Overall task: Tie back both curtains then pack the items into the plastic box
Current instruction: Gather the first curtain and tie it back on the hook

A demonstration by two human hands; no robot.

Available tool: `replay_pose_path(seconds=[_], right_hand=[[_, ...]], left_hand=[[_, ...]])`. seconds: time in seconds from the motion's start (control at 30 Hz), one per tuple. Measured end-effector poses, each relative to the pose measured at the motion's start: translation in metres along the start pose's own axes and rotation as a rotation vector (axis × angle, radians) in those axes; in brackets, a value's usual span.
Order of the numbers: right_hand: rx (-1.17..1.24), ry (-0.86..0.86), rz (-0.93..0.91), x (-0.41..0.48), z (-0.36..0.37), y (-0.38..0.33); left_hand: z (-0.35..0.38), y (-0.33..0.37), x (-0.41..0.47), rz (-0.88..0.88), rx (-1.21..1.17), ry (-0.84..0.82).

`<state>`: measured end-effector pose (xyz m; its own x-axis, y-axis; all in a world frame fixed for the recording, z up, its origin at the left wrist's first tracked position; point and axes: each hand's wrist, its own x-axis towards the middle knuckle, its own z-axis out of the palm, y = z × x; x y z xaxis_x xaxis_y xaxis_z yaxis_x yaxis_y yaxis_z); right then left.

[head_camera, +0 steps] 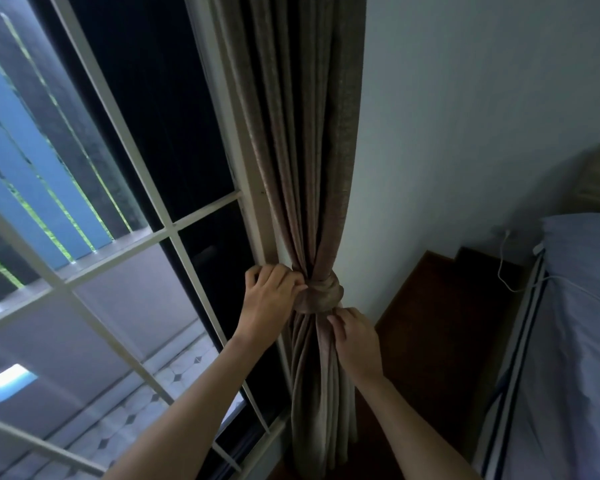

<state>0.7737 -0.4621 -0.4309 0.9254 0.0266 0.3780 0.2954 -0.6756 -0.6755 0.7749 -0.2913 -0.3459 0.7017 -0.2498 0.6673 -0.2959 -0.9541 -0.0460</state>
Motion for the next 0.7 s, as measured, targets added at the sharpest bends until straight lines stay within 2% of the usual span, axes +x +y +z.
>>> replay_pose_path(seconds=[0.13,0.23,0.37,0.53,0.7], right_hand=[[-0.007,0.033,0.030,0.001,-0.008,0.005],[-0.095,0.090,0.036,-0.001,-0.012,0.006],[-0.194,0.035,0.001,0.002,-0.008,0.000],[-0.198,-0.013,-0.027,0.008,-0.013,-0.006],[-0.130,0.008,0.035,0.007,-0.027,0.012]], left_hand=[[-0.004,0.009,0.003,-0.023,-0.082,0.059],[-0.005,0.009,0.007,-0.086,-0.189,0.035],[0.001,0.010,0.003,-0.038,-0.176,-0.042],[0.006,0.018,0.011,0.028,-0.155,0.026],[0.010,0.020,0.010,0.062,-0.111,0.004]])
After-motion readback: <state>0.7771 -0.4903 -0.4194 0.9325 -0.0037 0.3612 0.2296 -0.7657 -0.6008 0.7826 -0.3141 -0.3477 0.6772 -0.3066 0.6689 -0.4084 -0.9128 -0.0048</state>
